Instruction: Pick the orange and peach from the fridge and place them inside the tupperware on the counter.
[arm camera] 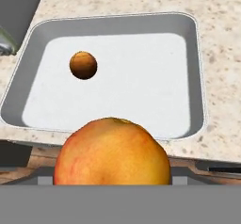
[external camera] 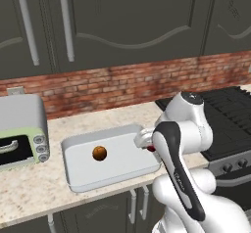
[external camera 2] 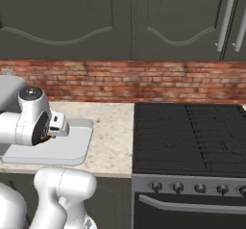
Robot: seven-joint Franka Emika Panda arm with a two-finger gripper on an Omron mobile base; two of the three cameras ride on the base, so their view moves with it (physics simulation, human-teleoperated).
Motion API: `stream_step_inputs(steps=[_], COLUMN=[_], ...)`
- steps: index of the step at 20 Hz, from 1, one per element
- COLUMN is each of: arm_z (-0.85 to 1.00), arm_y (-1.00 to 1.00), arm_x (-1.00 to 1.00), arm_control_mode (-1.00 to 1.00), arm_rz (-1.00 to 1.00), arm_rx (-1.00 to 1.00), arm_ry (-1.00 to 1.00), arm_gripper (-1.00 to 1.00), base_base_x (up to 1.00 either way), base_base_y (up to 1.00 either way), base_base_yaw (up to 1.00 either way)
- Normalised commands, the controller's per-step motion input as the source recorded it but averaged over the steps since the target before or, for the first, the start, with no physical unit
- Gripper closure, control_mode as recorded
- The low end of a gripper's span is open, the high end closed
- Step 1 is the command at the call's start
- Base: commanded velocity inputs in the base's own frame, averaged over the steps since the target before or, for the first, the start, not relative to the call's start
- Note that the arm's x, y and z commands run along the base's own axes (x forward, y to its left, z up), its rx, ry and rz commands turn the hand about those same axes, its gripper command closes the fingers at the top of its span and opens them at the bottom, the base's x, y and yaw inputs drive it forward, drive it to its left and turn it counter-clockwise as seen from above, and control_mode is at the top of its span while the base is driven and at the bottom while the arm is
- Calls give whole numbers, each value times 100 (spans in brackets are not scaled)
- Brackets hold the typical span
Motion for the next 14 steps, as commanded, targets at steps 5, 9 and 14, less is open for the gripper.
stream_step_inputs(steps=[5,9,14], arm_z=[-48,-32,-32], arm_y=[39,28,2], arm_x=[35,51,63], arm_control_mode=[-100,-100,-100], arm_rz=[0,-1,-6], arm_rx=[0,0,0], arm_ry=[3,0,0], arm_gripper=[100,100,100], base_base_x=[0,0,0], base_base_y=[0,0,0], base_base_yaw=[0,0,0])
